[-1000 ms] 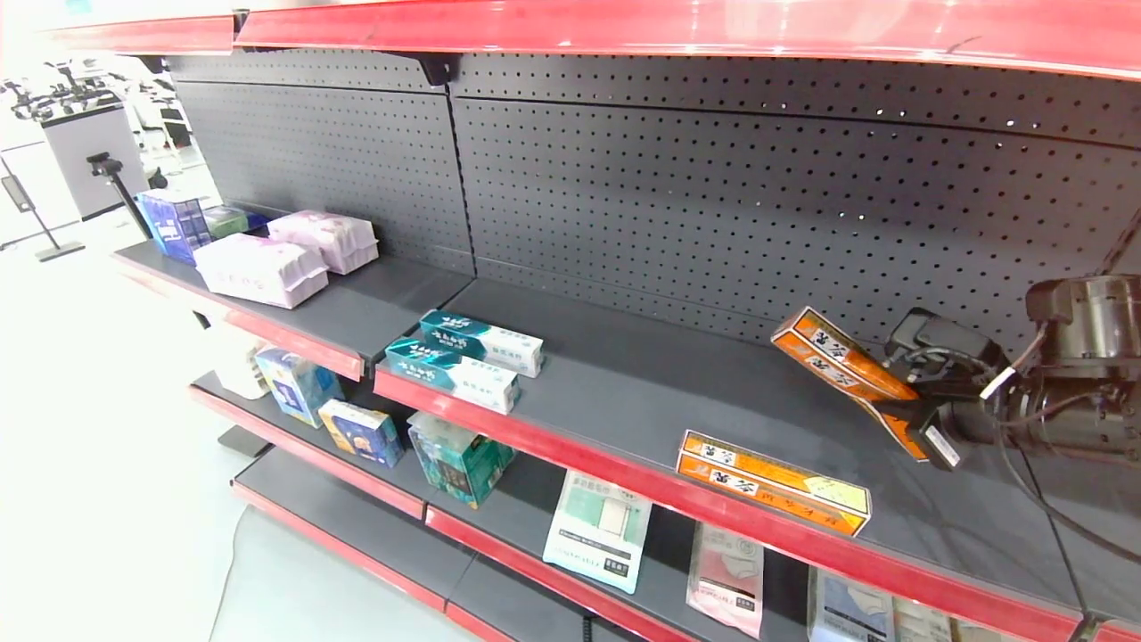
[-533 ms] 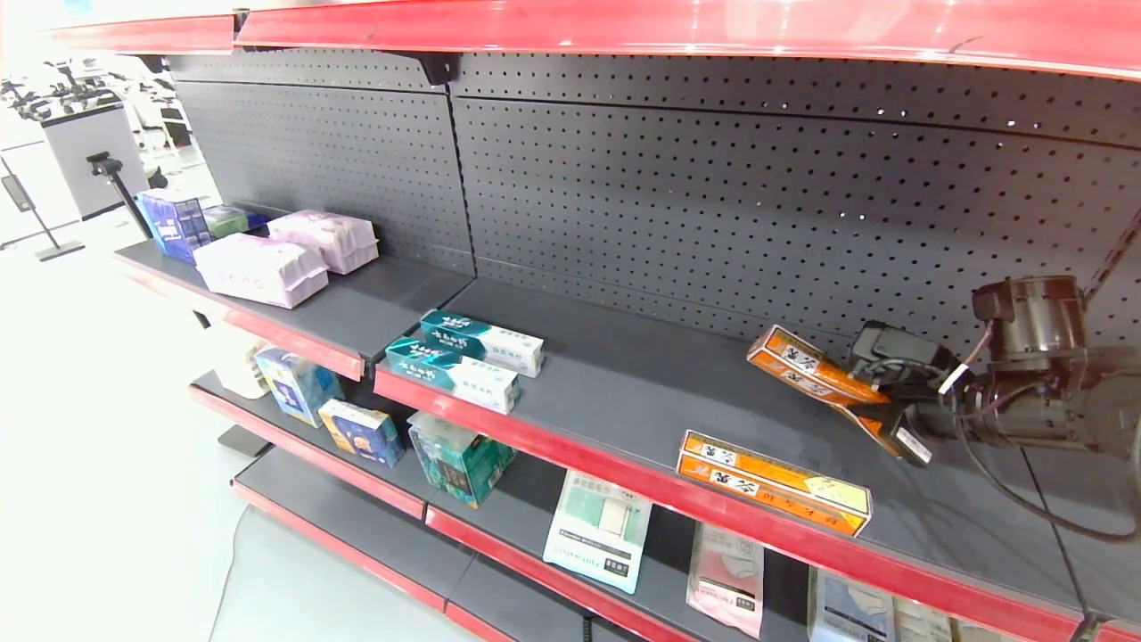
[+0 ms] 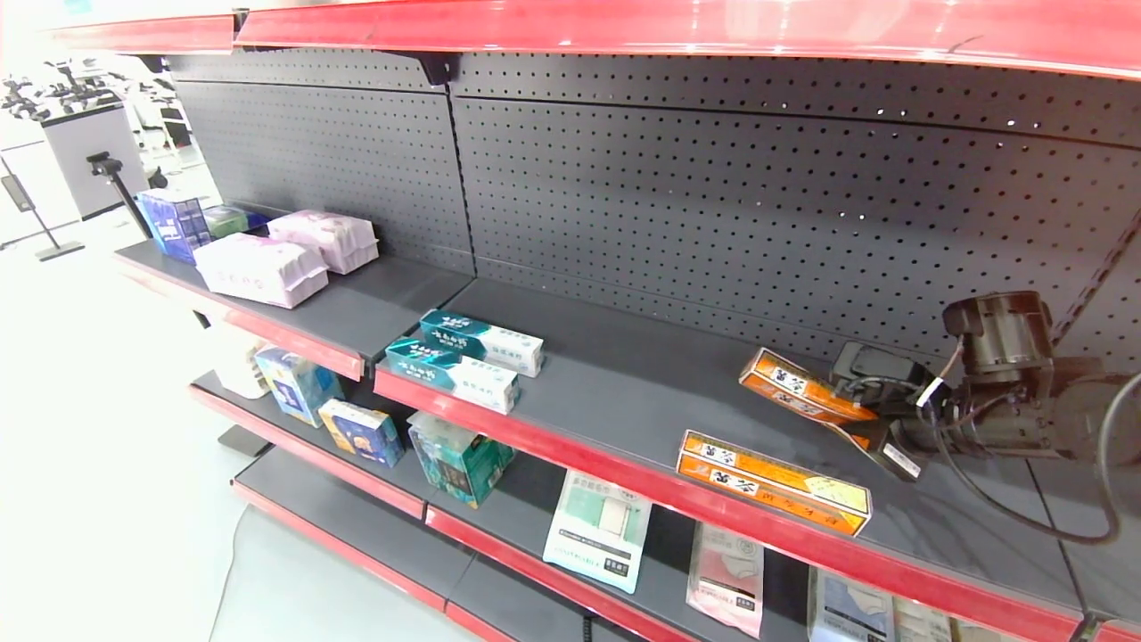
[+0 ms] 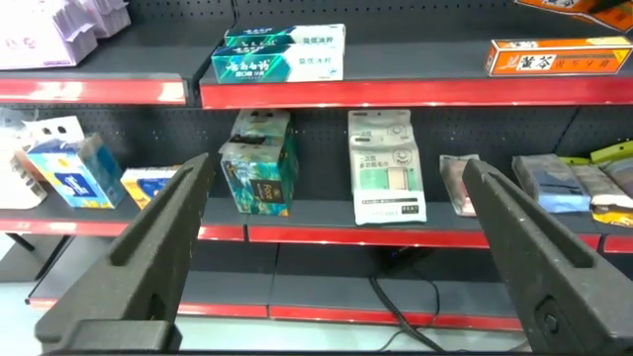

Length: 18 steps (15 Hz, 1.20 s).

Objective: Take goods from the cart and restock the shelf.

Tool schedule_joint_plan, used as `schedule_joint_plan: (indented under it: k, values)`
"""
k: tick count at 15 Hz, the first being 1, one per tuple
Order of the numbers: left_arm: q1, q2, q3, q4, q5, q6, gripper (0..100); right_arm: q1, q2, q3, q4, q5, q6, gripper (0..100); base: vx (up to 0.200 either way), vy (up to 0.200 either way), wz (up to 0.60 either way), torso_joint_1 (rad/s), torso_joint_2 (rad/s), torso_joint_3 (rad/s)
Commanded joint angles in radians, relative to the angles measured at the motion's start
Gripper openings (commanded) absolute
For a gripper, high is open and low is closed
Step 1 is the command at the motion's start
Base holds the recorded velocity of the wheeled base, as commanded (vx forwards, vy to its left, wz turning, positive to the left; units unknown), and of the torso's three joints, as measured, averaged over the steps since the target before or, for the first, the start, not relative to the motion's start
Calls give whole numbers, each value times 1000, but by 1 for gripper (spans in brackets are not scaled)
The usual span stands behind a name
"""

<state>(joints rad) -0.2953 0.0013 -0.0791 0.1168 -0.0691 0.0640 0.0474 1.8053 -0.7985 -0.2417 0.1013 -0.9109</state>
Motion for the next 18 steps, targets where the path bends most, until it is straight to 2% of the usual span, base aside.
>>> schedule_joint_plan:
  k: [1, 3, 10, 18]
  values:
    - [1, 6, -1, 0, 0, 0, 100, 6, 26, -21, 19, -2, -5, 0, 0, 0, 0, 0, 0, 0]
    - [1, 8, -1, 0, 0, 0, 100, 31, 40, -45, 70, -3, -6, 0, 0, 0, 0, 0, 0, 0]
    - [5, 6, 1, 0, 3, 0, 100, 65, 131, -140, 78, -20, -20, 0, 0, 0, 0, 0, 0, 0]
    - [5, 14, -1, 0, 3, 0, 100, 29, 163, -172, 78, -31, -57, 0, 0, 0, 0, 0, 0, 0]
